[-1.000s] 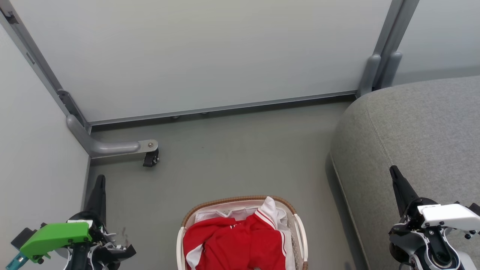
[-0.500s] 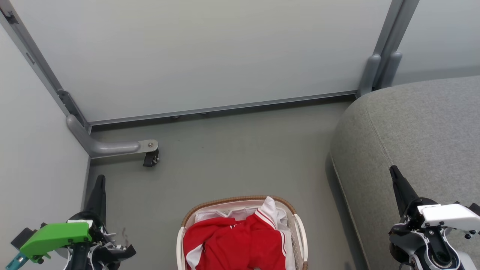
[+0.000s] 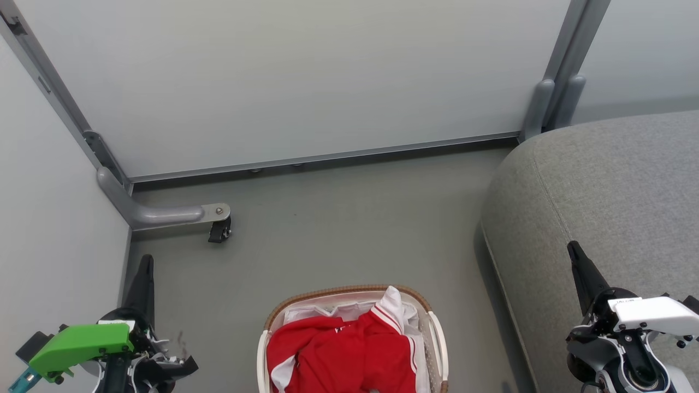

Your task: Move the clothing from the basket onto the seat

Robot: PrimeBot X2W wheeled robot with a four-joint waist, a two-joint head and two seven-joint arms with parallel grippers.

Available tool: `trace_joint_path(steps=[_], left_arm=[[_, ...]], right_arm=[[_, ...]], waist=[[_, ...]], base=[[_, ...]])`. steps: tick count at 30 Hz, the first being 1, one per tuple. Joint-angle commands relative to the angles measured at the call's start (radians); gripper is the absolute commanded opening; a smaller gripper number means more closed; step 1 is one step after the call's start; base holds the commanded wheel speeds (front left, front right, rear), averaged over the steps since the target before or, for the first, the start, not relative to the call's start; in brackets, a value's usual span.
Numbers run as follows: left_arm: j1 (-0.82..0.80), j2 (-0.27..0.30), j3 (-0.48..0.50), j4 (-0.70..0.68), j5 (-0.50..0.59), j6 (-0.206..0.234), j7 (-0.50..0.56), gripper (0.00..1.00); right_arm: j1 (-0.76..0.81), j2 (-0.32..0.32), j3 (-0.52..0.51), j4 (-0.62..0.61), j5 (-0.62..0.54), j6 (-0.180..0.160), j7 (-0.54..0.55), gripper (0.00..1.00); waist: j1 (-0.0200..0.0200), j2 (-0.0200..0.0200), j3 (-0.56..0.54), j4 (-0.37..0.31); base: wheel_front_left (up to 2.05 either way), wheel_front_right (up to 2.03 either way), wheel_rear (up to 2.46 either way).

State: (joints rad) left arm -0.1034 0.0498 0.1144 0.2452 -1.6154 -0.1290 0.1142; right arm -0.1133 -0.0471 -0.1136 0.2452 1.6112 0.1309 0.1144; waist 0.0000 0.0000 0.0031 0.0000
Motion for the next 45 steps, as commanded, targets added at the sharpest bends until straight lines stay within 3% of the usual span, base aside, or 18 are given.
trace_joint_path(steps=[1,45], left_arm=[[-0.010,0.001,0.001,-0.001,0.005,-0.004,0.003,0.00],[-0.011,0.001,0.001,-0.001,0.005,-0.004,0.002,0.00]], right_arm=[[0.011,-0.006,-0.002,-0.002,0.004,0.000,0.003,0.00],[0.011,-0.006,-0.002,-0.002,0.004,0.000,0.002,0.00]], waist=[[0.0000,0.0000,0.000,0.000],[0.0000,0.0000,0.000,0.000]], base=[[0.00,0.00,0.00],[0.00,0.00,0.00]])
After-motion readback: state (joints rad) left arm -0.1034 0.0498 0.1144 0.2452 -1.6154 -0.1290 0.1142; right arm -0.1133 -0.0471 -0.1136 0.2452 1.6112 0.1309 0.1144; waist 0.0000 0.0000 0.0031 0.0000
